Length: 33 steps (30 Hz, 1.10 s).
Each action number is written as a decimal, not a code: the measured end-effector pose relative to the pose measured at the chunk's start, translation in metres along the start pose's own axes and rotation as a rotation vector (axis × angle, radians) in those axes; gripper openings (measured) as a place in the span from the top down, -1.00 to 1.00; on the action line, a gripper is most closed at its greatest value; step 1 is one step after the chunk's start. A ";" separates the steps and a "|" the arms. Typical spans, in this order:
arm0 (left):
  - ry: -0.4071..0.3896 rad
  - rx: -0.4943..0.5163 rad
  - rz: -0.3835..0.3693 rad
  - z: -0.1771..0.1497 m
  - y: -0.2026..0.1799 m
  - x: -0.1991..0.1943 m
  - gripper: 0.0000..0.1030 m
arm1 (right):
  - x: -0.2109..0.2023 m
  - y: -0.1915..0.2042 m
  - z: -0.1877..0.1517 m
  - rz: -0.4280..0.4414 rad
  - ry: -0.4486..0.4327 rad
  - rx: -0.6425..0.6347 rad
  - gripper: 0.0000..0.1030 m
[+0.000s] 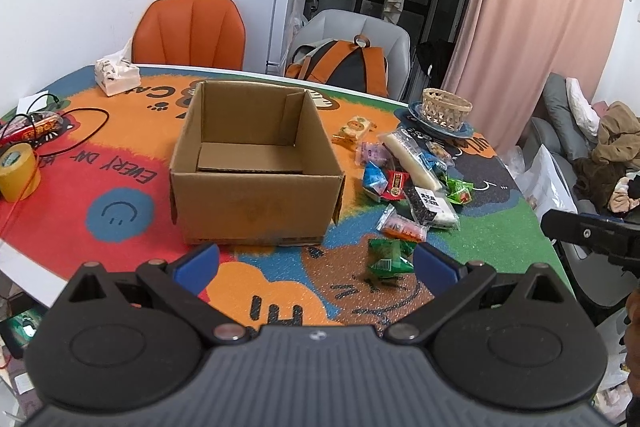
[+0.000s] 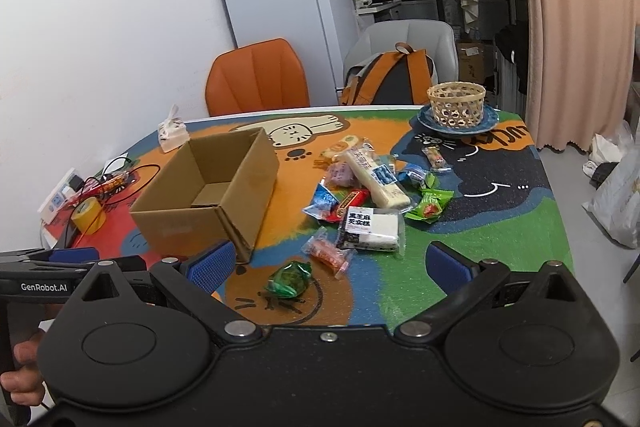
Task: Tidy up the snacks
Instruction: 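Lower the left gripper onto the green-wrapped pastry and close it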
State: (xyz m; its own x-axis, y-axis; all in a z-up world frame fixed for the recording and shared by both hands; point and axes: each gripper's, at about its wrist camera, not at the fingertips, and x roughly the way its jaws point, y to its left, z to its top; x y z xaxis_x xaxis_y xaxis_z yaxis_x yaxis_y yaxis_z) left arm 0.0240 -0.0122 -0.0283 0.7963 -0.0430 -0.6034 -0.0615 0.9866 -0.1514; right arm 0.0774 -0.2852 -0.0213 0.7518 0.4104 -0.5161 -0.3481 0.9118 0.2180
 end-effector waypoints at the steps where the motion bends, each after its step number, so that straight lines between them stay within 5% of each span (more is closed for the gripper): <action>1: 0.001 -0.002 -0.003 -0.001 -0.001 0.003 -0.99 | 0.002 -0.001 -0.001 0.003 0.003 0.001 -1.00; 33: 0.046 -0.018 -0.067 -0.014 -0.030 0.098 -0.83 | 0.084 -0.049 -0.034 -0.032 0.089 0.063 -0.98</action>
State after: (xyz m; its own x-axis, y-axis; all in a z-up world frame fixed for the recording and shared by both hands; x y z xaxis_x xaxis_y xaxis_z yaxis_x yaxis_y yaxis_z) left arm 0.0957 -0.0484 -0.0935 0.7704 -0.1163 -0.6268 -0.0201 0.9783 -0.2062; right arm 0.1388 -0.2963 -0.1033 0.7083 0.3810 -0.5943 -0.2871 0.9246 0.2506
